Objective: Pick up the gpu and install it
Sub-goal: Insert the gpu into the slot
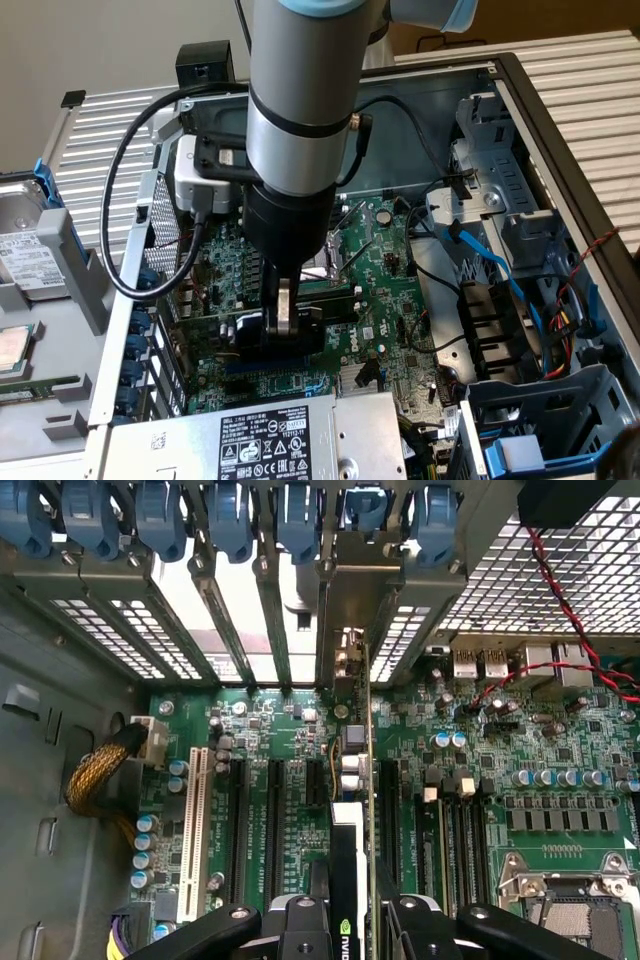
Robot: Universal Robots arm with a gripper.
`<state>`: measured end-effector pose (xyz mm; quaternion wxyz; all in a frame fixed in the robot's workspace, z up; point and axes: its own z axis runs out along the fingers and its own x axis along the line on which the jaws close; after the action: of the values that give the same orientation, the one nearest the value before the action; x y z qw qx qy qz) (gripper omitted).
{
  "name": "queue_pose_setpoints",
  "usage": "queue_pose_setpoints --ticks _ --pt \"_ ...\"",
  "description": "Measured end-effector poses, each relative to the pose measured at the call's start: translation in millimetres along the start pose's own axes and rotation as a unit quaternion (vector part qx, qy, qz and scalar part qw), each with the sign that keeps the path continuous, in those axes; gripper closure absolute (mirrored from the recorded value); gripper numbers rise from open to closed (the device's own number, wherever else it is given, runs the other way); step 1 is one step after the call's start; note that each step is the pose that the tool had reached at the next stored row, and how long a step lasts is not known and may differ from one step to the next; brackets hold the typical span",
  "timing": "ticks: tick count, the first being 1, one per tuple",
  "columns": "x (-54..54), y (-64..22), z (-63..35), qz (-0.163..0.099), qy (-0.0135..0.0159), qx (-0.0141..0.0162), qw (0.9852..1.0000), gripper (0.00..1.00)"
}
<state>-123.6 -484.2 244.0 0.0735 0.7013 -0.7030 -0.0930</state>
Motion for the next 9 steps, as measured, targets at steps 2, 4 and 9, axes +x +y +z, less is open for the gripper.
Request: queue_pose_setpoints --ticks 2,4,9 --pt "0.0 0.0 0.0 0.0 0.0 0.0 1.0 0.73" --pt "0.0 0.0 0.0 0.0 0.0 0.0 1.0 0.73" --pt "0.0 0.0 0.3 0.0 0.0 0.001 1.0 0.73"
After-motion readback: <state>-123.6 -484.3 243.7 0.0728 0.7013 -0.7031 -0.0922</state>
